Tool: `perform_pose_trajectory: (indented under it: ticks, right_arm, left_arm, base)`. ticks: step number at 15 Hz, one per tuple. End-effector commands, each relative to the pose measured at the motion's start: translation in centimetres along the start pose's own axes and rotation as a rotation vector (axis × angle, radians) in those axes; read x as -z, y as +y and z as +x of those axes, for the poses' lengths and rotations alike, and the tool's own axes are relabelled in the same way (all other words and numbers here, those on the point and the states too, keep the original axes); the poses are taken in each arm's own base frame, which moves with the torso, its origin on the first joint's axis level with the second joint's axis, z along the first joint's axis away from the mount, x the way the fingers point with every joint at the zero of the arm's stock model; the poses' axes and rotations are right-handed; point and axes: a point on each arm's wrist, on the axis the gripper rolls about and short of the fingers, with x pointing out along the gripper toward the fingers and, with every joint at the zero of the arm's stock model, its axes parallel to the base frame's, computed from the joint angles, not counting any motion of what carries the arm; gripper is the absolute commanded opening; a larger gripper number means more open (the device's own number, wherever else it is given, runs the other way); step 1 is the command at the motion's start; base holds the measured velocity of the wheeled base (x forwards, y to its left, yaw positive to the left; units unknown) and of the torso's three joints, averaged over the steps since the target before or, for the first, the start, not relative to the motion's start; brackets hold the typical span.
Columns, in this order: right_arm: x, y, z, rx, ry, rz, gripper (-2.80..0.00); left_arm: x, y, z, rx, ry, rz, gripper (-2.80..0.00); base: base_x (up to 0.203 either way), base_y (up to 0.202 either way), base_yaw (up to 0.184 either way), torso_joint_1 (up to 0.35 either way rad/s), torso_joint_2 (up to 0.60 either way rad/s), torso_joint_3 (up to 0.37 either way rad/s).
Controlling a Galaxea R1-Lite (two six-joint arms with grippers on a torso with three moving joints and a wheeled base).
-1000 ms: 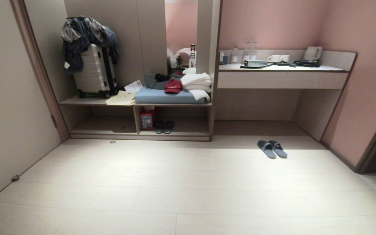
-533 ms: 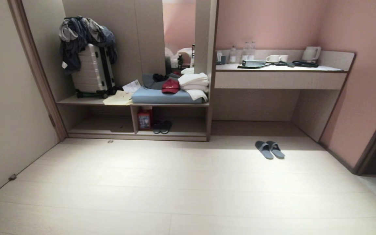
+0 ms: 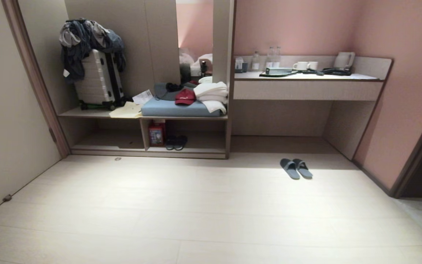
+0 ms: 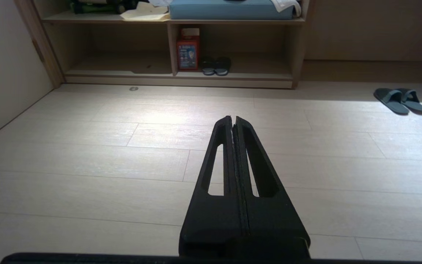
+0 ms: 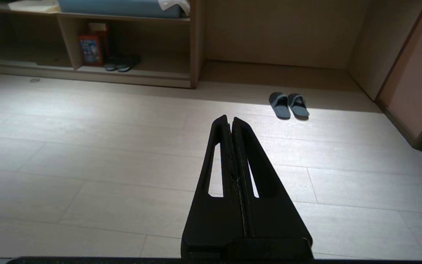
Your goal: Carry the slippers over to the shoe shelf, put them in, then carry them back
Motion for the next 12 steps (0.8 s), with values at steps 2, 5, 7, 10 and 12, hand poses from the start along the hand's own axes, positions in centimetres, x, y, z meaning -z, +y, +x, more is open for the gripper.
perform_pose_trajectory:
  ticks: [2,5,7,10,12]
  right_arm:
    - [0.02,0.00,0.01,-0.001,0.001,0.000,-2.80]
    - [0.04,0.00,0.01,-0.001,0.001,0.000,-2.80]
    - [-0.01,0.00,0.00,-0.001,-0.001,0.000,-2.80]
    - [-0.01,0.00,0.00,-0.001,-0.001,0.000,-2.80]
    - [-0.01,0.00,0.00,-0.001,-0.001,0.000,-2.80]
  left_arm:
    - [0.00,0.00,0.01,-0.002,0.001,0.001,-2.80]
    - [0.00,0.00,0.01,-0.002,0.001,0.001,-2.80]
    - [0.00,0.00,0.01,-0.002,0.001,0.003,-2.80]
    - [0.00,0.00,0.01,-0.002,0.001,0.003,-2.80]
    - [0.00,0.00,0.01,0.000,0.001,0.003,-2.80]
  base:
    - [0.000,0.000,0.000,0.000,0.00,0.000]
    - [0.000,0.000,0.000,0.000,0.00,0.000]
    - [0.000,0.000,0.000,0.000,0.00,0.000]
    - [0.000,0.000,0.000,0.000,0.00,0.000]
    - [0.000,0.000,0.000,0.000,0.00,0.000]
